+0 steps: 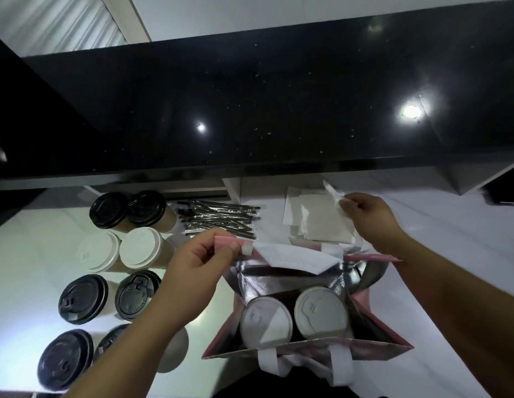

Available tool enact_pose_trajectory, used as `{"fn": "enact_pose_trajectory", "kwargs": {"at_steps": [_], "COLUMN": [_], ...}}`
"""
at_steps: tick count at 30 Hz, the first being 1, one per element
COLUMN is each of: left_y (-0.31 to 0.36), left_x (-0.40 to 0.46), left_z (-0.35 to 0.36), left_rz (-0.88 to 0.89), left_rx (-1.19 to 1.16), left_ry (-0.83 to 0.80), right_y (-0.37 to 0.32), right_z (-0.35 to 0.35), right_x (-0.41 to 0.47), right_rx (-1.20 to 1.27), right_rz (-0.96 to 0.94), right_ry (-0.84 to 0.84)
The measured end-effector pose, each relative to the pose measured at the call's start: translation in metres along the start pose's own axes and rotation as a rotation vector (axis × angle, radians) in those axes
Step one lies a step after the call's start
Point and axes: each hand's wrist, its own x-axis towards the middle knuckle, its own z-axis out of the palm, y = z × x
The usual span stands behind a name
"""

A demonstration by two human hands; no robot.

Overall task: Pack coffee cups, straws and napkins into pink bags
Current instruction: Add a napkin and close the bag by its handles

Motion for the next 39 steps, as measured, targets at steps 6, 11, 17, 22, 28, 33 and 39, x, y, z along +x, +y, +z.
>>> {"fn": "enact_pose_trajectory", "kwargs": {"at_steps": [6,11,17,22,28,33,39], "left_y": [0.007,0.007,0.013,0.017,0.016,0.015,0.015], "left_x": [-0.004,-0.004,-0.005,-0.008,-0.013,-0.018,-0.022], "left_z": [0.003,0.004,0.009,0.013,0.014,0.013,0.014], "left_rz": [0.032,0.024,0.044,0.049,0.041,0.037,0.029], "left_rx": [0.015,0.070,0.112,0.083,0.062,0.044,0.064], "left_ry": [0.019,0.043,0.100,0.112,0.086,0.084,0.084], "right_y": [-0.030,-0.078,-0.152,-0.159,-0.145,-0.145,-0.120], "right_z": [-0.040,-0.079,-0.104,-0.064,0.000,0.013,0.036], "right_x": [-0.049,-0.126,-0.211,-0.216,-0.179,-0.184,-0.197], "right_rx": [-0.039,-0.107,-0.250,-0.639,-1.161,-1.188,-1.175], "right_rz": [-0.073,-0.282,-0.598,-0.709,-0.630,-0.584,-0.543], "right_ry": [0.073,0.204,0.098,-0.284,-0.344,-0.251,-0.427]}}
